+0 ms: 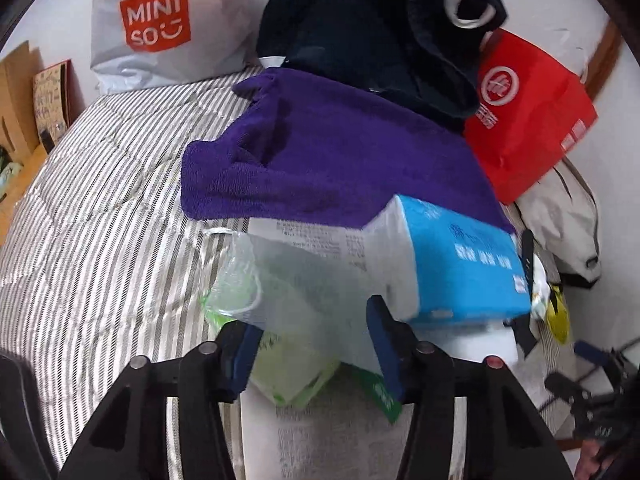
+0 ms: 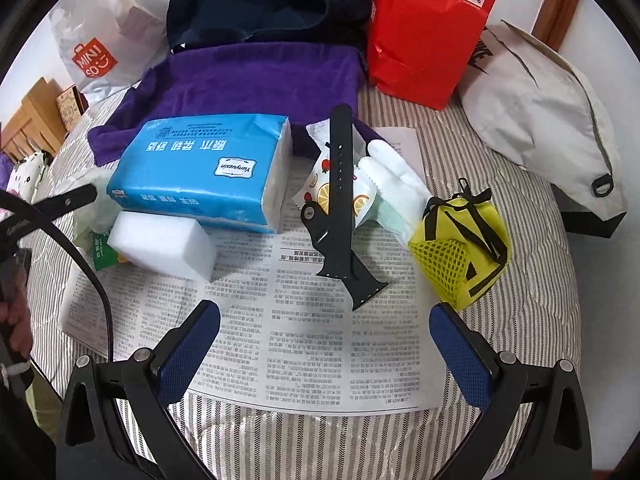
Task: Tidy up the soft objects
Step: 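Reach the left gripper to the clear plastic pouch and close on it, then lift the clear plastic pouch up with the left gripper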
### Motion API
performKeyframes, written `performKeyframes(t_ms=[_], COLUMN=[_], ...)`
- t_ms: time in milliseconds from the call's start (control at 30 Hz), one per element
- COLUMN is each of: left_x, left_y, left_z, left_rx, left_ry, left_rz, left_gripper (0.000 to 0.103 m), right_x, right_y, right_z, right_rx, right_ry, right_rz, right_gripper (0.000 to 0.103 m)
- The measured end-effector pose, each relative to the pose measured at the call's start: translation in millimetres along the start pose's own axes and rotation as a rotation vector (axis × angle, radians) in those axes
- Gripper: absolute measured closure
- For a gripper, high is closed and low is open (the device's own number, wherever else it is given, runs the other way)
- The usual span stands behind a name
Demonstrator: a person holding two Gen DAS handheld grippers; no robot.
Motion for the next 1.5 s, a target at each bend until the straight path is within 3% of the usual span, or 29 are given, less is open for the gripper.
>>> performKeyframes(t_ms=[133, 167, 233, 433, 700, 1067, 1233, 1400, 1500], left_x=[0, 1, 1, 1, 0, 15, 28, 40, 41], left_y=[-10, -12, -15, -17, -9, 6, 14, 17, 13], left_z=[-12, -15, -18, -19, 13, 21, 22, 23, 22], left_rx=[-0.006, -0.006, -0.013, -0.035, -0.073, -0.034, -0.028, -0.045, -0.052], left_ry=[-0.007, -0.001, -0.011, 0.023, 0.03, -0.019, -0.048, -0.018, -0.013], left_rz=[0.021, 0.027, 0.037, 0.042, 0.025, 0.049, 0.084, 0.11, 0.105], left_gripper=[0.055, 0.059, 0.084, 0.096, 0.097, 0.094, 0.078, 0.079, 0.094], right_x=[-3, -4, -6, -14, -37, -33, -28, -25, -24], right_y=[-2, -2, -2, -3, 0, 6, 9, 12, 14], right_z=[-1, -1, -1, 0, 7, 7, 8, 5, 4], right_rx=[0.007, 0.008, 0.01, 0.005, -0.023, -0.016, -0.016, -0.005, 0.001], right_ry=[0.009, 0.01, 0.012, -0.001, -0.055, -0.069, -0.07, -0.066, -0.061], right_rz=[-0.002, -0.003, -0.004, -0.016, -0.082, -0.067, -0.051, -0.043, -0.04], right_gripper=[0.0, 0.0, 0.0, 0.001, 0.001, 0.001, 0.001, 0.001, 0.001])
Point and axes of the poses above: each gripper's, at about its wrist camera, not at the fingertips, and z roughly against the way its jaws point, x to its left, y to its underside, the point moved 2 cm from there along -z, roughly the way its jaws point, and after that the axes turned 15 degrees about x, right-handed, at the moved point
